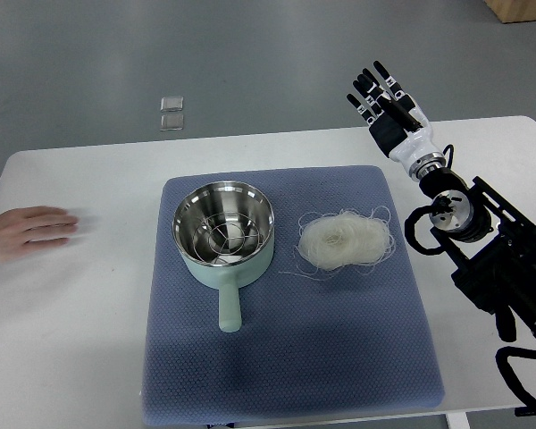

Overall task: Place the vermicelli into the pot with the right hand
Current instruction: 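Raise the right hand and swing it over the mat, then lower the right hand onto the white vermicelli bundle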

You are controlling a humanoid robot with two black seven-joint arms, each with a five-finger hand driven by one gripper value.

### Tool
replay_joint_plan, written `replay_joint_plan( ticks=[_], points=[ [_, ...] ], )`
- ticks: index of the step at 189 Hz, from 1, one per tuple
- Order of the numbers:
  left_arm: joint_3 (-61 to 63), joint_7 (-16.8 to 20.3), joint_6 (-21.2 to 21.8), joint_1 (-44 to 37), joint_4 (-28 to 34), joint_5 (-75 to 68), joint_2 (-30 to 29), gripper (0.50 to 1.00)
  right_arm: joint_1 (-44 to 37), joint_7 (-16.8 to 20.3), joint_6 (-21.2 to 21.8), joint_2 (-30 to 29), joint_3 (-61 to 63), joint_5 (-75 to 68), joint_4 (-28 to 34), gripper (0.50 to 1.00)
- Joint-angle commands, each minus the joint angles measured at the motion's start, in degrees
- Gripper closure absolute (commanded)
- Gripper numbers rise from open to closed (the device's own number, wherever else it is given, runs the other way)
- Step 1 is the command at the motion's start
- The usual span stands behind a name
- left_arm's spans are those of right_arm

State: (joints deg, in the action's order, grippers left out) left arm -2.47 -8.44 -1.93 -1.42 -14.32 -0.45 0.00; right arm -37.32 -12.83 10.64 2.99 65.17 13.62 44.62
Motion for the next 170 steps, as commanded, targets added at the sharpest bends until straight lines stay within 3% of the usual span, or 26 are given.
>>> replay_joint_plan(
  ticks=[1, 67, 87, 101, 130, 156, 170],
  points=[
    [0.01, 0.00, -0.09, 0.02, -0.01, 0.01, 0.00, 0.500, -0.04, 0.08, 0.00, 0.00, -0.05, 0.00, 0.02, 0.572],
    [-0.08, 0.00, -0.18, 0.02, 0.08, 0.01, 0.00, 0.500, -2.41, 0.43, 0.70, 0.70, -1.54, 2.72, 0.11, 0.572],
    [-0.08, 0.00, -0.18, 0.02, 0.08, 0.01, 0.00, 0.500, -4.96, 0.70, 1.05, 5.19, -8.48, 9.49, 0.20, 0.574],
    [-0.08, 0.00, -0.26, 0.02, 0.08, 0.01, 0.00, 0.500, -8.74, 2.89, 1.93, 9.67, -14.90, 14.76, 0.46, 0.574],
    [-0.08, 0.00, -0.26, 0.10, -0.01, 0.01, 0.00, 0.500, -19.73, 8.26, 9.67, 18.63, -30.81, 28.21, 2.05, 0.574],
    [-0.08, 0.00, -0.35, 0.10, -0.36, 0.01, 0.00, 0.500, -34.48, 10.45, 19.94, 28.03, -48.11, 46.83, 11.62, 0.572],
    [-0.08, 0.00, -0.44, 0.19, -0.36, 0.01, 0.00, 0.500, -42.83, 13.26, 23.81, 28.83, -57.25, 52.29, 14.09, 0.572]
  ],
)
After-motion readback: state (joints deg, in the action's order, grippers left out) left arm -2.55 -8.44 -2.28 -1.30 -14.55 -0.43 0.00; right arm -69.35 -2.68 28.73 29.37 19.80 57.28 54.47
